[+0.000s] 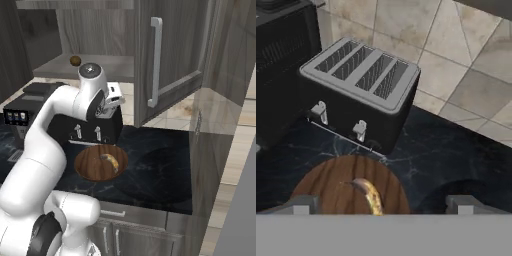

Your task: Open the cabinet. Pick the kiwi and banana from the cabinet and place them into the bowl. Then close the cabinet.

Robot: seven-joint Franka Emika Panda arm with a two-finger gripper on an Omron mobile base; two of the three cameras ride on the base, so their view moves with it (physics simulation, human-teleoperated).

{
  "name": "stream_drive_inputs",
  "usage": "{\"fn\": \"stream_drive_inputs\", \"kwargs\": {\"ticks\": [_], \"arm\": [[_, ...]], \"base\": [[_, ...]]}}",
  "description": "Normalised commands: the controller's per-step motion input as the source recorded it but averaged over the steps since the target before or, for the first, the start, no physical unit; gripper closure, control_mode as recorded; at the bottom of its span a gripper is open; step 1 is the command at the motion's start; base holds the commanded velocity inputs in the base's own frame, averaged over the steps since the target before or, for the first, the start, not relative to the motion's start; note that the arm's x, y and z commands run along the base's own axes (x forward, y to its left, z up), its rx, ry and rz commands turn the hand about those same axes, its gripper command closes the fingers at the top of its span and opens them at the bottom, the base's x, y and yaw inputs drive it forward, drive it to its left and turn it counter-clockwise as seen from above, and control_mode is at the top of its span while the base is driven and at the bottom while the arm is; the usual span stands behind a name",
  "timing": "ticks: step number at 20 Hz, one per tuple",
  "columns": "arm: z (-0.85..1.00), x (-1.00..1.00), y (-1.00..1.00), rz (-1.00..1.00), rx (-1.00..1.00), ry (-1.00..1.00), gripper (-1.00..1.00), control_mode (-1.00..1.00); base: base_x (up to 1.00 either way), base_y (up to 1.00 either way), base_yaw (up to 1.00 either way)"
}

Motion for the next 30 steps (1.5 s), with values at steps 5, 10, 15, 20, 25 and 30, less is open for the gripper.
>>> {"fn": "stream_drive_inputs", "kwargs": {"ticks": [5,10,15,20,25,30], "arm": [[0.74,-0.15,0.00,0.00,0.10,-0.15,-1.00,-1.00],[0.71,0.00,0.02,0.00,0.05,-0.10,-1.00,-1.00],[0.78,0.00,0.08,0.00,0.02,-0.02,-1.00,-1.00],[0.40,0.12,0.21,0.00,0.06,0.00,-1.00,-1.00],[0.05,0.22,0.45,0.00,0.03,0.00,-1.00,-1.00],[0.00,0.34,0.61,0.00,0.00,-0.01,-1.00,-1.00]], "base": [[0.00,0.00,0.00],[0.00,0.00,0.00],[0.00,0.00,0.00],[0.00,0.00,0.00],[0.00,0.00,0.00],[0.00,0.00,0.00]]}}
